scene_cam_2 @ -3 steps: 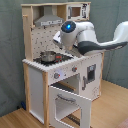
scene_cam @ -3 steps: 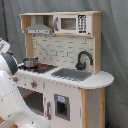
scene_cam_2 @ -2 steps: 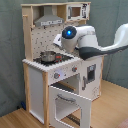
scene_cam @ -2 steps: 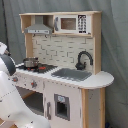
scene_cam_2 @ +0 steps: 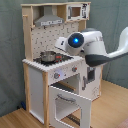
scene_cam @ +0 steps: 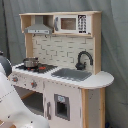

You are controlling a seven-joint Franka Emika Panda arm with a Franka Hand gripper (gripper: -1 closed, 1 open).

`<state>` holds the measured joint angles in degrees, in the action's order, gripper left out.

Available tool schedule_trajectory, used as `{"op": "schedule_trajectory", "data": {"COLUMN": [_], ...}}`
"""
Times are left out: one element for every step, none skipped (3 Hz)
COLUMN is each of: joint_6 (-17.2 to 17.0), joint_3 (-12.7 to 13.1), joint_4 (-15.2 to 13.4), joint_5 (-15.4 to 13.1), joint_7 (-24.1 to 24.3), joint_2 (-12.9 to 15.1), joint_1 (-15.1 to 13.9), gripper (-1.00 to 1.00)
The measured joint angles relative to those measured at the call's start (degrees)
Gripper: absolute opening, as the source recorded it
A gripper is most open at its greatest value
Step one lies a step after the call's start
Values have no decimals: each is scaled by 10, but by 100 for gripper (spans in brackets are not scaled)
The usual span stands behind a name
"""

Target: Play with the kitchen

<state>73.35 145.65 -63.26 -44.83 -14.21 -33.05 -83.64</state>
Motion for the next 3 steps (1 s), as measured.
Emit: {"op": "schedule_trajectory", "data": {"joint_6": [-3,-7,-7], "joint_3": [10,10,10], "joint_4": [-24,-60,-109], "joint_5": [-51,-87,-117], "joint_7": [1,13,34], "joint_2": [1,4,15], "joint_1": [35,67,96], "gripper": [100,100,100]}}
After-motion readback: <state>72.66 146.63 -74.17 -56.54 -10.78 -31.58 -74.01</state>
